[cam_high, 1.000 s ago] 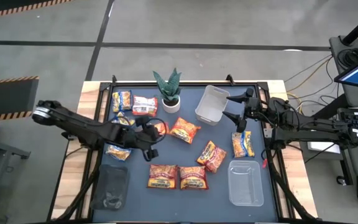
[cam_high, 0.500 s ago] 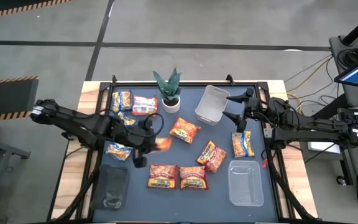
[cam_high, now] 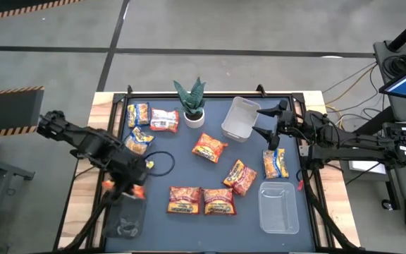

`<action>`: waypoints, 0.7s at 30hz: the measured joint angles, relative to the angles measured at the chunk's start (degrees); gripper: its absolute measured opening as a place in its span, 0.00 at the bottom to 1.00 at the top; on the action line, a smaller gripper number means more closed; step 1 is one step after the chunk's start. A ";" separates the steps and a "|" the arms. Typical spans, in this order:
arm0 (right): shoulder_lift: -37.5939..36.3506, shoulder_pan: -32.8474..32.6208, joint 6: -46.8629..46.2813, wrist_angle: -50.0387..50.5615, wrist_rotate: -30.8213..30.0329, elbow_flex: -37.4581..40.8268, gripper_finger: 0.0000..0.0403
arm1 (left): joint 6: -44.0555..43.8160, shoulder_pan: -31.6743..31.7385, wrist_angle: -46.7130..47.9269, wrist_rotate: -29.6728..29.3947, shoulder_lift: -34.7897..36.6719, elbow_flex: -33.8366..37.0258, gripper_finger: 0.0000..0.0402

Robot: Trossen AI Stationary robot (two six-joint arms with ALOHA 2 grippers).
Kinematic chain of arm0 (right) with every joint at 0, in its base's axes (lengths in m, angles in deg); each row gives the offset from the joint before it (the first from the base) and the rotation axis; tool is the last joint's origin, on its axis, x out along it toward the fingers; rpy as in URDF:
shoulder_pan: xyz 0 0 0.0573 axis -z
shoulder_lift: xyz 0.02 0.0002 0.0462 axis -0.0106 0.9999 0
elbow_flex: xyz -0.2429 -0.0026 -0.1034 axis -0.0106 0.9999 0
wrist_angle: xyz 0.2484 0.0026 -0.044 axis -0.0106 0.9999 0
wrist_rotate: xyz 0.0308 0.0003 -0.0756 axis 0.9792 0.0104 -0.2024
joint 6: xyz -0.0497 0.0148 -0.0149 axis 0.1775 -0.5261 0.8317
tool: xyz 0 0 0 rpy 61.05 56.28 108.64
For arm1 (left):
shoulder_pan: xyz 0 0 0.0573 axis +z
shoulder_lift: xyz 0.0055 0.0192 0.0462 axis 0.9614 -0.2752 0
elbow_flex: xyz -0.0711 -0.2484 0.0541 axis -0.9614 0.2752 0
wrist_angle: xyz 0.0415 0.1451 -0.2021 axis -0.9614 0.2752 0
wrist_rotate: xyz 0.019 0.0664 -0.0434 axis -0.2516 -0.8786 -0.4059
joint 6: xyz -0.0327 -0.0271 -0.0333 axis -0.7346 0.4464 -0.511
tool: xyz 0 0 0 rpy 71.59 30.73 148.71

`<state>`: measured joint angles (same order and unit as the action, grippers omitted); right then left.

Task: Sort Maruchan noodles
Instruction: Put the bottom left orange instant noodle pack into the black bin

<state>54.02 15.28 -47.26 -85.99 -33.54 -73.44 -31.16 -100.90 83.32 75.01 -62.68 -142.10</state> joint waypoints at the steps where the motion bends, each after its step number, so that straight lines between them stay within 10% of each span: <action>1: 0.00 -0.02 0.04 0.00 0.00 0.00 0.81 | -0.80 -0.66 0.48 0.00 0.02 0.04 0.00; 21: 0.00 -0.02 -0.32 0.44 0.00 0.00 0.81 | -2.19 -2.01 -11.58 2.86 6.02 15.68 0.00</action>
<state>54.02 15.26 -47.58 -85.55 -33.54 -73.44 -33.35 -102.91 71.73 77.87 -56.66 -126.42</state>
